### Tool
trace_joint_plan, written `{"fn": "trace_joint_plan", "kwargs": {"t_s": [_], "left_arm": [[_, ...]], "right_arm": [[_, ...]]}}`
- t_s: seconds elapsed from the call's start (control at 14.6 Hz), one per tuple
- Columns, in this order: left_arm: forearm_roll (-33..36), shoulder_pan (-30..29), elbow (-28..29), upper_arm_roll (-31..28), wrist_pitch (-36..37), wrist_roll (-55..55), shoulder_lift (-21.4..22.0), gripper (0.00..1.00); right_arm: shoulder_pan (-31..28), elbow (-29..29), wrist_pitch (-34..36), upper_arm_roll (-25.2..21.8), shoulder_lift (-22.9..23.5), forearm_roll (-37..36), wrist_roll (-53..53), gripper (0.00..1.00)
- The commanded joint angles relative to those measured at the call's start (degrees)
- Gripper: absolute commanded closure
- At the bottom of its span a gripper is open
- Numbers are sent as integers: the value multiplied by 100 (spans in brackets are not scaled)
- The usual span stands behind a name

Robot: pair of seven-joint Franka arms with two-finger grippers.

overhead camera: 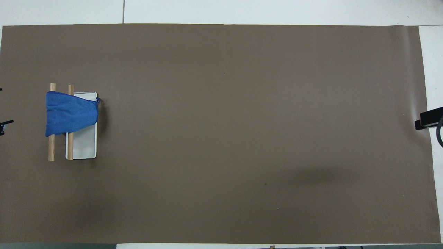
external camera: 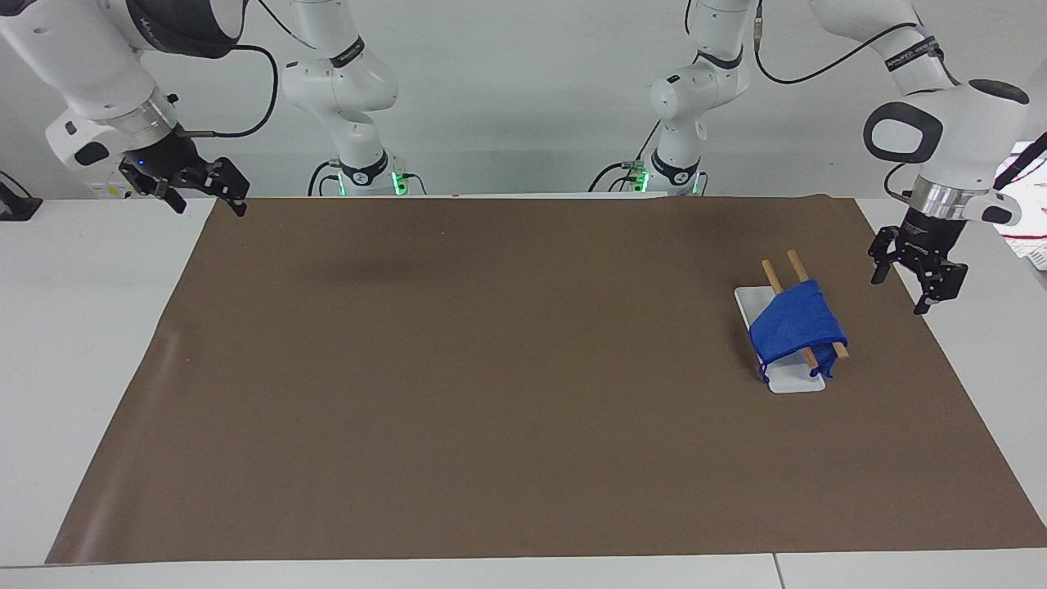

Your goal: Right arm passes towel to left arm to hang

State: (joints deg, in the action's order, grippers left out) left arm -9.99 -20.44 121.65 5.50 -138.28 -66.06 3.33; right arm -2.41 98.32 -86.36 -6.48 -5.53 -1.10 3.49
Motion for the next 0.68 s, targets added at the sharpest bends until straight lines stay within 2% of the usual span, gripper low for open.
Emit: {"fn": "trace_joint_plan", "kwargs": {"t_s": [0.0, 0.41, 0.61], "left_arm": [[112, 364, -71, -23, 258, 978, 133, 0], [120, 1418, -695, -23, 873, 2420, 19, 0], [357, 1911, -914, -23, 1284, 3299, 10, 0]], "right_arm": [[-31, 91, -30, -3, -71, 22, 99, 0], [-31, 91, -30, -3, -71, 22, 99, 0], [-31, 91, -30, -3, -71, 22, 99, 0]]}}
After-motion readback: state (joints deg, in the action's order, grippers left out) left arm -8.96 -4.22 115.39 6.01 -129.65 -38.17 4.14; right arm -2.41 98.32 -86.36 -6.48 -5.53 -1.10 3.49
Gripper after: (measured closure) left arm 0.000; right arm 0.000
